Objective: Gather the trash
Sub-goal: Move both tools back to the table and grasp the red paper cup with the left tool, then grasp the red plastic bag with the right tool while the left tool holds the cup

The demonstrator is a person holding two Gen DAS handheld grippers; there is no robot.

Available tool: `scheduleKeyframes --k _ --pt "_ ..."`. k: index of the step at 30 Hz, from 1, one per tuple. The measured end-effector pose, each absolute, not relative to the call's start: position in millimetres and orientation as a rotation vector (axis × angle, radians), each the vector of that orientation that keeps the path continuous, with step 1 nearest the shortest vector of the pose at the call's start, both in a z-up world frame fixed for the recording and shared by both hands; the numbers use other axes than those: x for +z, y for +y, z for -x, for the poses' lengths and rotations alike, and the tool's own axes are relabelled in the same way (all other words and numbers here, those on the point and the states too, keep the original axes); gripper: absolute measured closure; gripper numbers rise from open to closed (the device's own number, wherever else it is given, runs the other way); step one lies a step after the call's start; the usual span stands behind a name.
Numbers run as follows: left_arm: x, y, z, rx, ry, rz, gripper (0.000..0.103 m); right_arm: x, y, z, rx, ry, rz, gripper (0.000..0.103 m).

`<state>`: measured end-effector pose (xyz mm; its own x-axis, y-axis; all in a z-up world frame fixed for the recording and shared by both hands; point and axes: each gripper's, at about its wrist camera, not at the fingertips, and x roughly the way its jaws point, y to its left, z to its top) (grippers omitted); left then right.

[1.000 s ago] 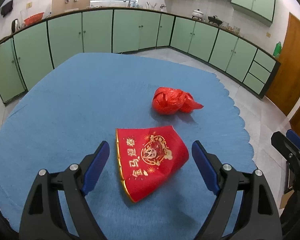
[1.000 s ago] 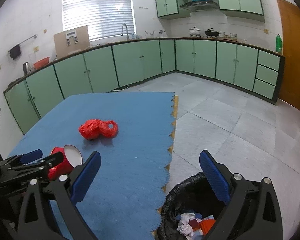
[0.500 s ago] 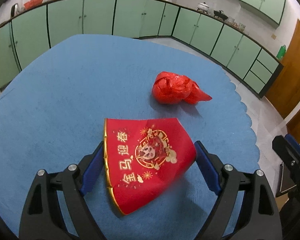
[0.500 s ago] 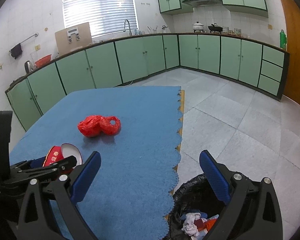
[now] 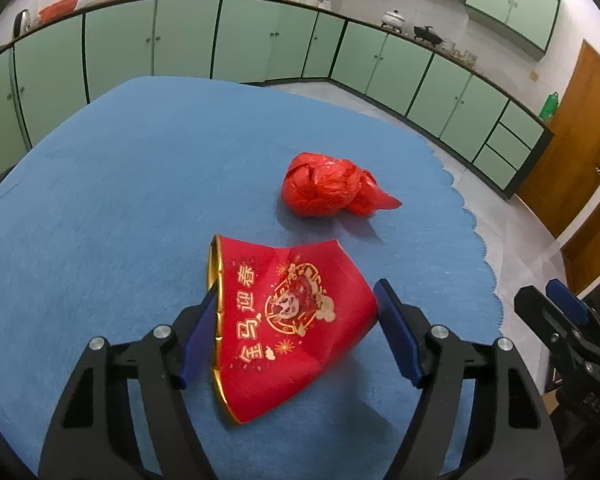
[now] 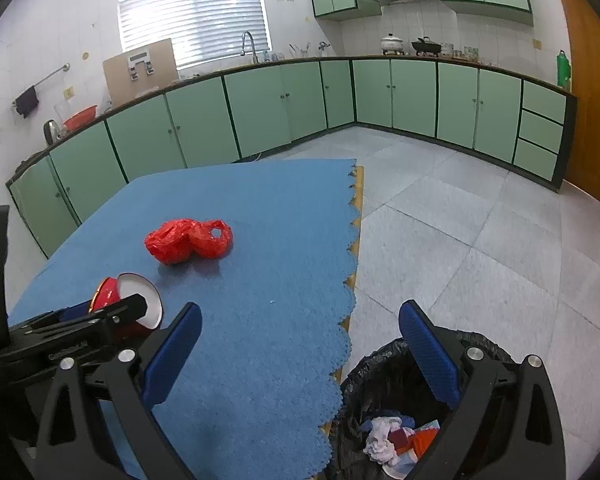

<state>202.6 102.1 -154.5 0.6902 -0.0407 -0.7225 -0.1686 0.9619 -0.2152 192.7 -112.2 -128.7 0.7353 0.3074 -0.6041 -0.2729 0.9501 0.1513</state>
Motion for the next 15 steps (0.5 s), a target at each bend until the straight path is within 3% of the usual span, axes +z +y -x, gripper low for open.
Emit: scheduleKeyframes --k 15 --pt "-137.3 101.0 -188.9 0.081 0.759 0.222 0.033 -126.5 -112.5 -193.2 0.317 0.673 -0.064 0.006"
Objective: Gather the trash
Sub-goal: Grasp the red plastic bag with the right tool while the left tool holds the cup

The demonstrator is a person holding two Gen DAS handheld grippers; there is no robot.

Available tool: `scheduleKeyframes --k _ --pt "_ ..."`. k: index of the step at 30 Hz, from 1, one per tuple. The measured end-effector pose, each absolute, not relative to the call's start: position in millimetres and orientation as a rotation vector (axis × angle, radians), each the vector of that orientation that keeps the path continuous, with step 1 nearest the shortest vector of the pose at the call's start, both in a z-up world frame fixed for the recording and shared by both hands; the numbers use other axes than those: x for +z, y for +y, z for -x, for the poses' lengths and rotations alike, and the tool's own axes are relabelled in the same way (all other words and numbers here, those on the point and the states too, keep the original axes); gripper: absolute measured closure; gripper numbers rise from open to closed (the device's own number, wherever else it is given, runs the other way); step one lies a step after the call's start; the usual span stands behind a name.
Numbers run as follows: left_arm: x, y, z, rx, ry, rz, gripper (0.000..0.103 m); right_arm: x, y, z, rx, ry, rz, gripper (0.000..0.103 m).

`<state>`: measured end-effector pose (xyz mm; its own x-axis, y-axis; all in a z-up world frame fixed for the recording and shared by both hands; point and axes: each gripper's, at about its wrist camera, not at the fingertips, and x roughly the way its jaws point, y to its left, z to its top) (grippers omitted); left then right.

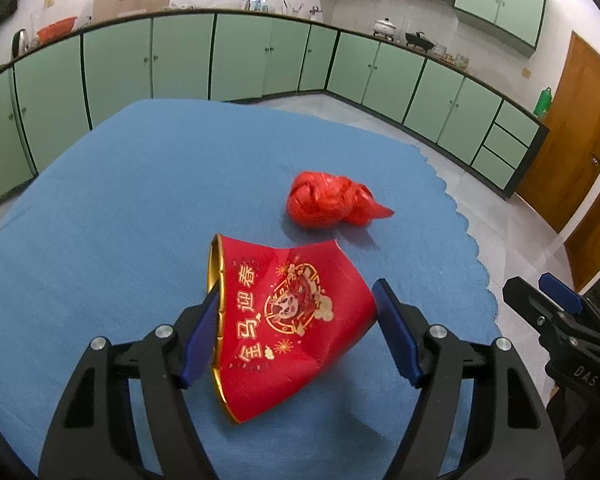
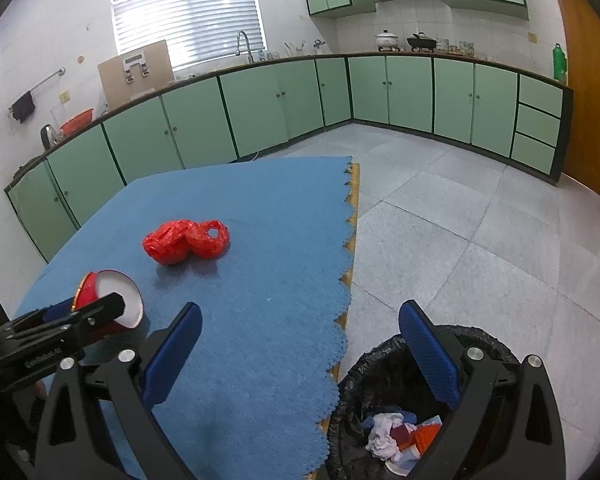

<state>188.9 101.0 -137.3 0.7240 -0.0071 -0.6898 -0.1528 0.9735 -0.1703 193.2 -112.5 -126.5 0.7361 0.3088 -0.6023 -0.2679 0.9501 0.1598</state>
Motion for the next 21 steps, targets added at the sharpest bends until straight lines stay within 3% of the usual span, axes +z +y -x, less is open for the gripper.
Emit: scheduleKeyframes --k 21 --pt "-128.1 177.3 -223.0 0.232 0.710 0.206 0.033 -121.1 -6.8 -256.3 0.389 0.651 -0.011 0.006"
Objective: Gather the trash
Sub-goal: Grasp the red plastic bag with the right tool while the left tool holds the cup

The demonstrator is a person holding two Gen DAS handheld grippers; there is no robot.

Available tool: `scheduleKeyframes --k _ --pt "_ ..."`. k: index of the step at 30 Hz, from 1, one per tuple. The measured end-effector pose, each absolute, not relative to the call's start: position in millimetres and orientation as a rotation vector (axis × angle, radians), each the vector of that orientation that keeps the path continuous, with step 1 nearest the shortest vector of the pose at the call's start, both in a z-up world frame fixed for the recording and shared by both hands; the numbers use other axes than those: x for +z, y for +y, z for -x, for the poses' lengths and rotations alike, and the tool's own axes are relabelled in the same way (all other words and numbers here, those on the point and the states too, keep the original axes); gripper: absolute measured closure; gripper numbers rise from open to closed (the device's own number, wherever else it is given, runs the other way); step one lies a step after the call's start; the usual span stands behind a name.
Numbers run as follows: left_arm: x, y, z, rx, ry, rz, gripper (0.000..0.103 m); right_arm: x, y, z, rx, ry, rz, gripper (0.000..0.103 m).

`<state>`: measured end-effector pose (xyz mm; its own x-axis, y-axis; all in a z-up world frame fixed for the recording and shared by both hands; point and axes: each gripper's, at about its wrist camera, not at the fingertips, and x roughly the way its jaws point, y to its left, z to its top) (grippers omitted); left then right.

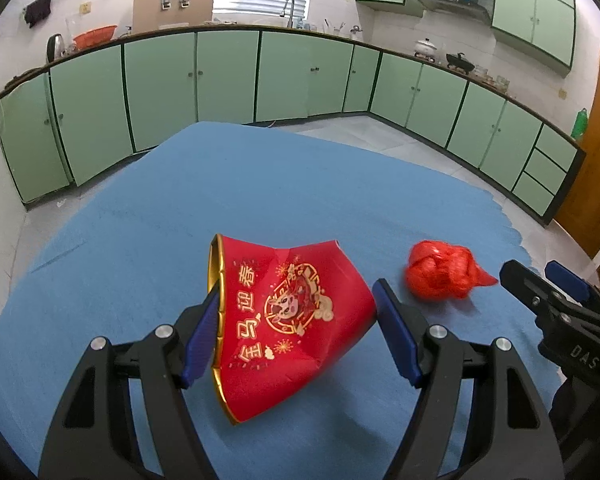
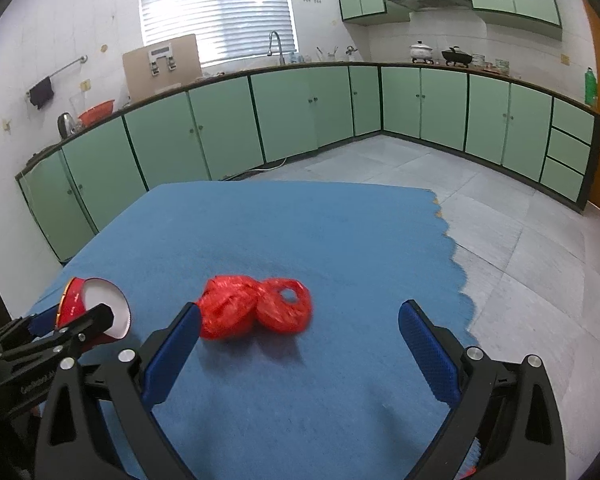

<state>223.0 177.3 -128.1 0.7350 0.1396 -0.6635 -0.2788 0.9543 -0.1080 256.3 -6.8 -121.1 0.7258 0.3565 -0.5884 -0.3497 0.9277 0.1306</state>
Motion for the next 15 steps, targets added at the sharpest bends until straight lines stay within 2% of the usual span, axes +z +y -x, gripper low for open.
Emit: scheduleKeyframes --k 9,15 --pt "-137.2 187.4 -233.9 0.238 0.730 0.221 0.032 -132.7 19.6 -274.5 0.399 0.704 0.026 0.007" --pt "-139.9 186.0 -239.1 0.232 0.733 0.217 0.032 -138.8 31.5 -278.6 0.417 0.750 0.052 0.013"
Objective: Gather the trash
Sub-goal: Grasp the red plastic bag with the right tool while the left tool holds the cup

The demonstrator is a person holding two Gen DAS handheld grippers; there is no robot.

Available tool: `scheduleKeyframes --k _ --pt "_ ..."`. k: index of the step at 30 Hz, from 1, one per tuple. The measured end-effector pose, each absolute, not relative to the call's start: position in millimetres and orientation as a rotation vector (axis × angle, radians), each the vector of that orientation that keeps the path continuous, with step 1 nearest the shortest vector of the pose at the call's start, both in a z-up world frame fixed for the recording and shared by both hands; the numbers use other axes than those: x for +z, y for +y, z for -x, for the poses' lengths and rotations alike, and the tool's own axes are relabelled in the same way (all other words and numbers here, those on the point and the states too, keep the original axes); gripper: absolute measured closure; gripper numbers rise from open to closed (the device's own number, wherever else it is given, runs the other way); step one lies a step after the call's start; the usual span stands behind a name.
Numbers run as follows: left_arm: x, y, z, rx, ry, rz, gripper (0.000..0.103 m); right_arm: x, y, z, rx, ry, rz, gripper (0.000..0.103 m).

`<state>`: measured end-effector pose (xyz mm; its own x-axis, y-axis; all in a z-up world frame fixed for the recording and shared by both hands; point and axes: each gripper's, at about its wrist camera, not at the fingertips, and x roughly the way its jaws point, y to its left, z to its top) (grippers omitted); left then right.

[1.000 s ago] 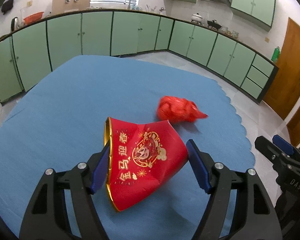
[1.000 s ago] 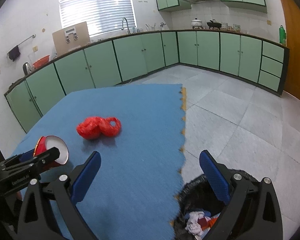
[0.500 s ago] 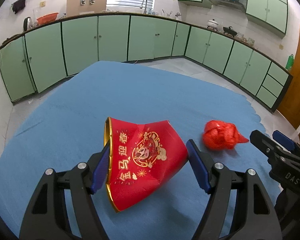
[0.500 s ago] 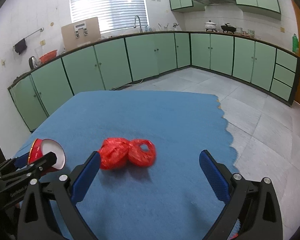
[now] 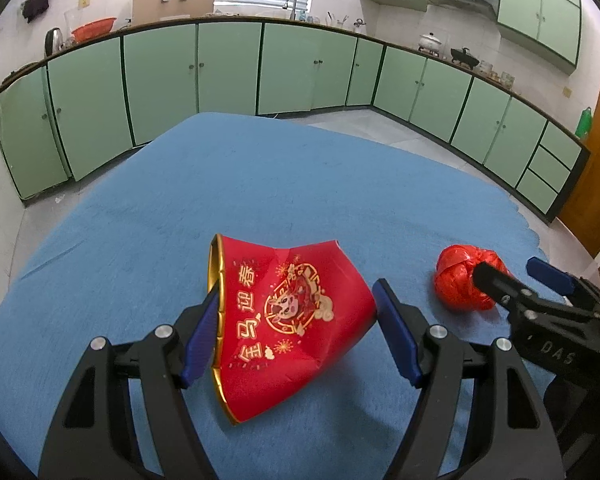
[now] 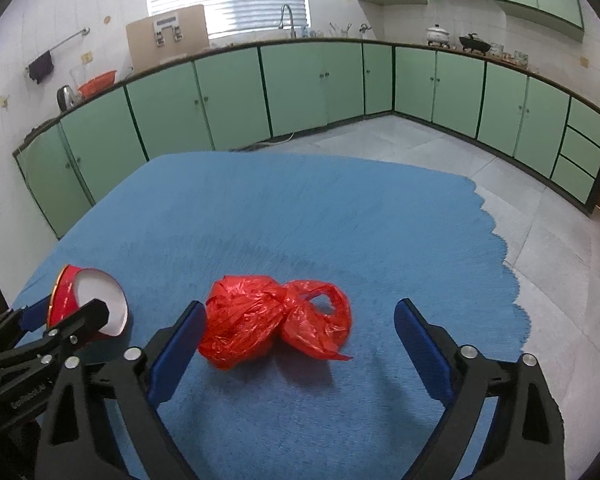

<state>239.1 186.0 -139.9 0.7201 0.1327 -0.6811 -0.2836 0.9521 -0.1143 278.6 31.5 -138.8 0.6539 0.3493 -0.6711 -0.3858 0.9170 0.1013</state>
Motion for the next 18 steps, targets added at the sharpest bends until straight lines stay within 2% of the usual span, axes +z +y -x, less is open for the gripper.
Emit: scheduleKeyframes --k 2,4,11,14,18 --pt "-141.0 186.1 -239.6 0.230 0.733 0.218 0.032 -140.7 34.4 -279.0 0.439 0.765 0.055 0.017" --pt "-141.5 186.1 -239.8 0.230 0.733 0.217 0.032 -142.7 36.4 -280.0 0.473 0.782 0.052 0.031" --pt "-142.0 186.1 -237.4 0.232 0.735 0.215 0.032 -146.9 40.9 -276.5 0.556 0.822 0.029 0.060" --pt "-141.3 185.6 -237.0 0.232 0.736 0.212 0.032 -145.9 41.3 -274.1 0.572 0.818 0.037 0.068" --pt "-137.7 187.0 -235.6 0.230 0.733 0.211 0.032 -142.5 41.0 -270.7 0.581 0.810 0.034 0.073"
